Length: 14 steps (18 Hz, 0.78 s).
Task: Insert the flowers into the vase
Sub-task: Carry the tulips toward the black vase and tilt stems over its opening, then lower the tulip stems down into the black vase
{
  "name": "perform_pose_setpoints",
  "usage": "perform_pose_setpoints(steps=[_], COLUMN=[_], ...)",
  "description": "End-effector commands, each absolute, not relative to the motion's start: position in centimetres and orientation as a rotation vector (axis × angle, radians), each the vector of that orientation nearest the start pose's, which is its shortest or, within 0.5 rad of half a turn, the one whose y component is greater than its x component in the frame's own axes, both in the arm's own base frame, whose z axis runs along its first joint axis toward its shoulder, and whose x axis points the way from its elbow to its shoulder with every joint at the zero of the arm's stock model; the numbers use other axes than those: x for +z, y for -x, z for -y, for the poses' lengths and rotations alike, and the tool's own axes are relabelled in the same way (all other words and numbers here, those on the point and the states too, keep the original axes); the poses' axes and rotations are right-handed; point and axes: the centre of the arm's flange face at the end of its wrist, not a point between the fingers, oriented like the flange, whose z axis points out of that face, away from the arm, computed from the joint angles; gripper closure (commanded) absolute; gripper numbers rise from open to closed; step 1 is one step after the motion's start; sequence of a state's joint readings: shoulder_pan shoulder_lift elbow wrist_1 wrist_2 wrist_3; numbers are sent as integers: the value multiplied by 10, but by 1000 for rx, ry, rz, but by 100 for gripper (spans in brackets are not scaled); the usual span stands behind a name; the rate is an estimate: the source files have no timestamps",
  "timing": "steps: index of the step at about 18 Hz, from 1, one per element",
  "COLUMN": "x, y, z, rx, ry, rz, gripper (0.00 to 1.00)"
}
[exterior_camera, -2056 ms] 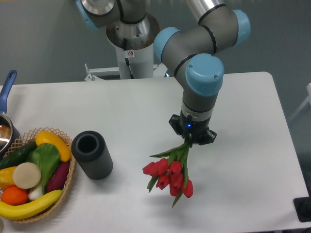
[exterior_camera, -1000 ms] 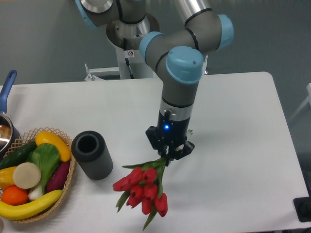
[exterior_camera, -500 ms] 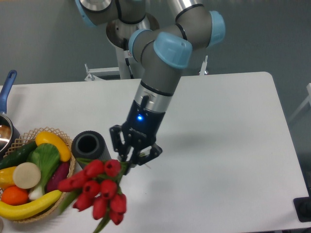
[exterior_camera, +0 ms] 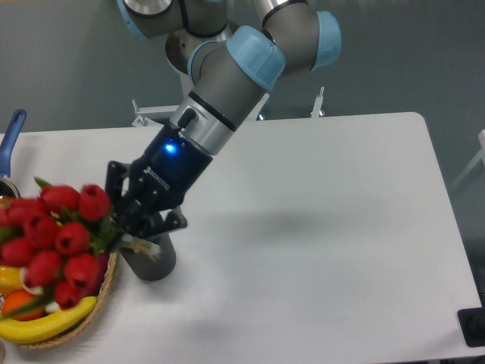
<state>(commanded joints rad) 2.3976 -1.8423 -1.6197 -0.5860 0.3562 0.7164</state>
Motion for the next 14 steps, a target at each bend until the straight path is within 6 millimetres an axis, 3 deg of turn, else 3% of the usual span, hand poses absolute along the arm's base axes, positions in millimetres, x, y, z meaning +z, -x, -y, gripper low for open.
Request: perform_pose_setpoints(steps=[6, 14], x=[454, 437], y=[265, 266], z=[-525, -519], rx=[-482, -482], ry=[1804, 1811], rz=[-366, -363], gripper=[99, 96])
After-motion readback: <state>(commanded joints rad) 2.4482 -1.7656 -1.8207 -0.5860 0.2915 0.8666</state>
